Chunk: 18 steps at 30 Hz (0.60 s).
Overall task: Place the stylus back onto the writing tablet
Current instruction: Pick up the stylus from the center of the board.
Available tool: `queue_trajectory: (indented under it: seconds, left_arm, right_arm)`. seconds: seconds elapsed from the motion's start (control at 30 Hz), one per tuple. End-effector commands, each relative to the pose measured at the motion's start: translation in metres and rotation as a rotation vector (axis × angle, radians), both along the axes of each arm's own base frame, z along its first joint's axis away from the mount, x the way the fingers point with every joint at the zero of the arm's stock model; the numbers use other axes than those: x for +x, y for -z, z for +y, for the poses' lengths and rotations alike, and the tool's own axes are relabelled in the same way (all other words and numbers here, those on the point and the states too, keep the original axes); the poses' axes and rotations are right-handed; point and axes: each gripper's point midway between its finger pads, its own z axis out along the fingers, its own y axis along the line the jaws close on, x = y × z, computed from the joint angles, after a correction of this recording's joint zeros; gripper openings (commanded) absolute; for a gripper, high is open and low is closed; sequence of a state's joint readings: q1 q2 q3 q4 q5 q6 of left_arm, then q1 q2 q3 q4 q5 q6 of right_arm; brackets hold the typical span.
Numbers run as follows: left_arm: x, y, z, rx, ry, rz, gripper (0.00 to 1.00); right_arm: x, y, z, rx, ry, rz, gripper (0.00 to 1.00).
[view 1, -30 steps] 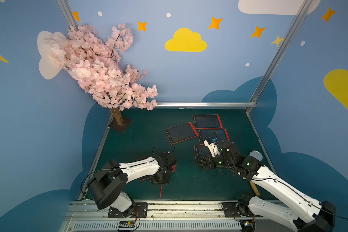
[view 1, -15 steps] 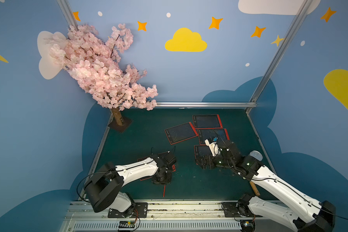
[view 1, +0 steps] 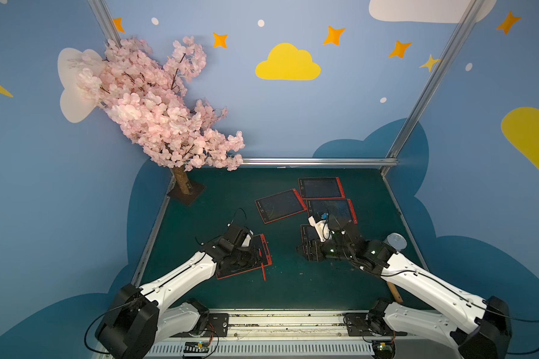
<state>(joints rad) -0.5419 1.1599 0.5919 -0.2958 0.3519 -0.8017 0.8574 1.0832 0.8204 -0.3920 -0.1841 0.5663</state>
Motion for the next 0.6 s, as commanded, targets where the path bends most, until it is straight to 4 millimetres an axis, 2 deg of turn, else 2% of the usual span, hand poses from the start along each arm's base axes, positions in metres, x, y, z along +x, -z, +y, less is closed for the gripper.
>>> queue_trajectory:
  seconds: [0.0,0.2,0.3,0.57]
  left_arm:
    - [0.021,-0.034,-0.016,-0.185,0.018,-0.122,0.03]
    - [0.03,-0.041,-0.014,-0.266,0.034,-0.174,0.03]
    - [0.033,-0.044,-0.013,-0.288,0.045,-0.185,0.03]
    - [0.033,-0.045,-0.012,-0.318,0.09,-0.193,0.03]
  right_arm:
    - [-0.001,-0.012,0.027,0.048,-0.018,0.012,0.65]
    - [-0.006,0.0,0.061,0.018,-0.064,0.058,0.53]
    - [-0.005,0.007,0.073,-0.004,-0.072,0.097,0.47]
    - [-0.003,0.019,0.1,-0.038,-0.161,0.164,0.39]
